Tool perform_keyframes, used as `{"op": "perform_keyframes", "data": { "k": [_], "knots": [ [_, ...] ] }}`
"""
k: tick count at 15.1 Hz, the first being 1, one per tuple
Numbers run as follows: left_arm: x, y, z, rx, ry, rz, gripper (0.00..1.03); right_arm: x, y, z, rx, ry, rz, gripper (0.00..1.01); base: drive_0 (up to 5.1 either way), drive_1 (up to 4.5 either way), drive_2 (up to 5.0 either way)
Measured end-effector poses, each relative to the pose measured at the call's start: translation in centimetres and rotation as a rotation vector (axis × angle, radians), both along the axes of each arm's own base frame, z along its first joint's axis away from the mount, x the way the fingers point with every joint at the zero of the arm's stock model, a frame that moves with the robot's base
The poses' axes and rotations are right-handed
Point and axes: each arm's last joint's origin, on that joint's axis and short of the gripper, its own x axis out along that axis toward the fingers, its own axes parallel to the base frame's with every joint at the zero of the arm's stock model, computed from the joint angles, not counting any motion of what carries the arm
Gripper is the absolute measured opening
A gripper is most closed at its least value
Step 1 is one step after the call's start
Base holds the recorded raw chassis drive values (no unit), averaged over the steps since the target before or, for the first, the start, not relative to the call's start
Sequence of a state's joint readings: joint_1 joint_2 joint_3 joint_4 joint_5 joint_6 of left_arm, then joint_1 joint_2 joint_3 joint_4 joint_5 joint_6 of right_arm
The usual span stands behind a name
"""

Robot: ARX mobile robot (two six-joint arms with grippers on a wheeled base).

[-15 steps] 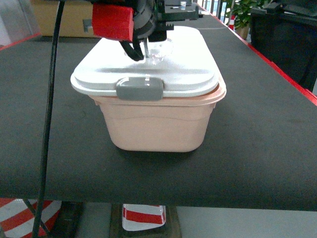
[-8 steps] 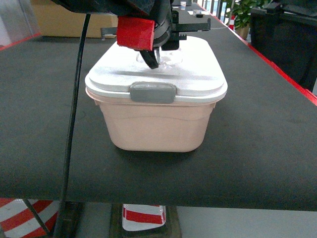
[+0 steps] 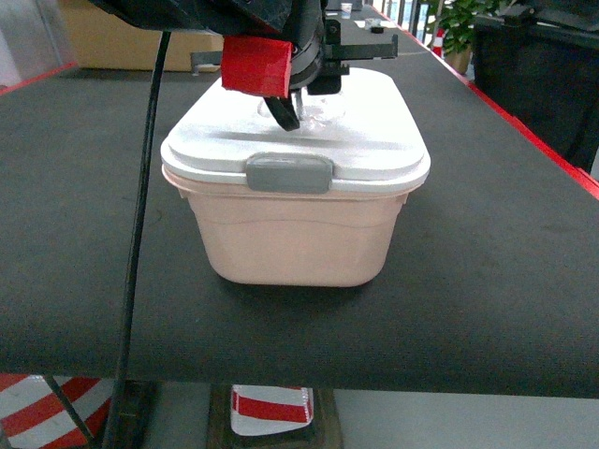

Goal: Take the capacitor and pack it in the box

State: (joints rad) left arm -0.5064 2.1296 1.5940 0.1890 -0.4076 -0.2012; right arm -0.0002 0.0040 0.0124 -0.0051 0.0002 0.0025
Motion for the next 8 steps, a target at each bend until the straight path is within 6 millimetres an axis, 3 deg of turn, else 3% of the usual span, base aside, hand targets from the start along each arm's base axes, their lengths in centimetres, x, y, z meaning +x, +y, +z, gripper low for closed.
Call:
{"op": "perform_keyframes", "data": {
  "k": [2, 5, 8],
  "knots": [
    [0.1, 0.1, 0.0, -0.004, -0.008, 0.003, 0.26, 0.0, 0.0, 0.0, 0.000, 0.000, 0.000, 0.98, 0.0, 0.00, 0.0],
    [0.0, 0.7, 0.5, -0.013, -0.022, 0.010, 0.62, 0.0, 0.0, 0.0, 0.000, 0.000, 0.000, 0.98, 0.0, 0.00, 0.0],
    [-1.5, 1.5, 4.2, -0.056, -0.133, -0.008, 0.99, 0.0, 0.0, 0.0, 0.000, 0.000, 0.000, 0.98, 0.0, 0.00, 0.0]
  ]
}}
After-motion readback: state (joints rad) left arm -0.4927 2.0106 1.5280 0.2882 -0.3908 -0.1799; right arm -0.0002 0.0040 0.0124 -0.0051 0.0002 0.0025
